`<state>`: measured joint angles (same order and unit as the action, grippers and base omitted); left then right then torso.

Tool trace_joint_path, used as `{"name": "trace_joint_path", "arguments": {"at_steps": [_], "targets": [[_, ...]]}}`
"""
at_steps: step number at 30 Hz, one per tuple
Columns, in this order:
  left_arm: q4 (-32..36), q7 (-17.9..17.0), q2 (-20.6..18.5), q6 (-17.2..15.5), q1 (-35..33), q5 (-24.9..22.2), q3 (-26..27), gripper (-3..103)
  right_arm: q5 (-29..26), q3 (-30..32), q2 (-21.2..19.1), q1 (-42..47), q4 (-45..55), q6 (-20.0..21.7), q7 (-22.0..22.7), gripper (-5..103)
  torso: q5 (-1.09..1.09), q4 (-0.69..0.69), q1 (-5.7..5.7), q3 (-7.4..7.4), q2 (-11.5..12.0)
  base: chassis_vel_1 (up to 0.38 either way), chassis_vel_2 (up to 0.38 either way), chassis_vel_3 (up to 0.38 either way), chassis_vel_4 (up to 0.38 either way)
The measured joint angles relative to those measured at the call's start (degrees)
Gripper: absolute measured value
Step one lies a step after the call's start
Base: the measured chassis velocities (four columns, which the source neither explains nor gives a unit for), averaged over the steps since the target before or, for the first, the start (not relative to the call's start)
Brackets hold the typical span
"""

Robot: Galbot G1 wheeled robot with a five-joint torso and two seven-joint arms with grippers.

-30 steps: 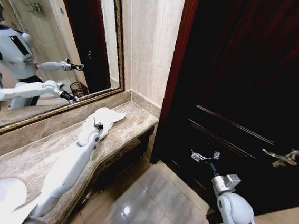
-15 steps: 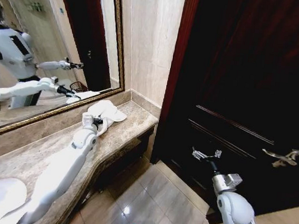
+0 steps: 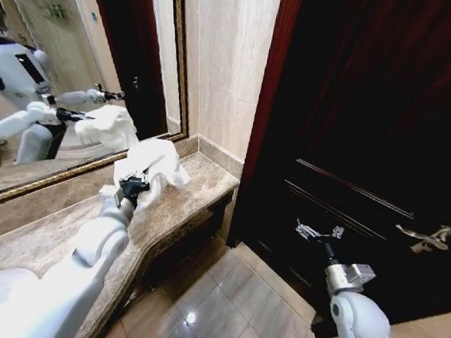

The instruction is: Discard the used towel into the hamper.

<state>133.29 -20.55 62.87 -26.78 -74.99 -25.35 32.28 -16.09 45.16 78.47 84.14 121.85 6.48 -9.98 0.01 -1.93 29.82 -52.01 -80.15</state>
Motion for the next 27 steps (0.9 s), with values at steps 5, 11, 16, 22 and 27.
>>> {"name": "trace_joint_path", "arguments": {"at_steps": [5,11,16,22,27], "targets": [[1.5,0.5,3.5,2.3,-4.3,4.7,-0.2,6,0.0,0.2,0.4,0.6,1.1,0.7,0.2,100,-0.01,-0.01,0.00,0.00,0.0,0.000,0.000,0.000,0.000],[2.2,0.5,4.2,3.3,-5.4,5.9,-0.5,6,0.3,0.4,1.0,1.5,1.8,0.8,0.2,100,0.00,0.00,0.00,0.00,0.0,0.000,0.000,0.000,0.000],[2.6,0.5,3.9,3.3,-5.5,5.9,-0.5,6,0.4,0.4,1.5,2.0,2.3,0.4,0.1,100,0.00,0.00,0.02,-0.01,0.0,0.000,0.000,0.000,0.000],[2.8,0.3,3.9,3.6,-6.0,6.4,-0.7,6,0.4,0.7,1.6,2.7,3.0,-0.5,0.0,100,0.00,0.00,0.01,-0.01,0.0,0.068,-0.051,-0.062,0.068],[2.8,0.3,4.1,4.7,-6.1,7.2,-1.0,6,0.4,0.8,1.6,3.1,3.4,-0.9,-0.1,100,-0.01,0.00,-0.01,0.00,0.0,0.097,-0.080,-0.084,0.078]]}}
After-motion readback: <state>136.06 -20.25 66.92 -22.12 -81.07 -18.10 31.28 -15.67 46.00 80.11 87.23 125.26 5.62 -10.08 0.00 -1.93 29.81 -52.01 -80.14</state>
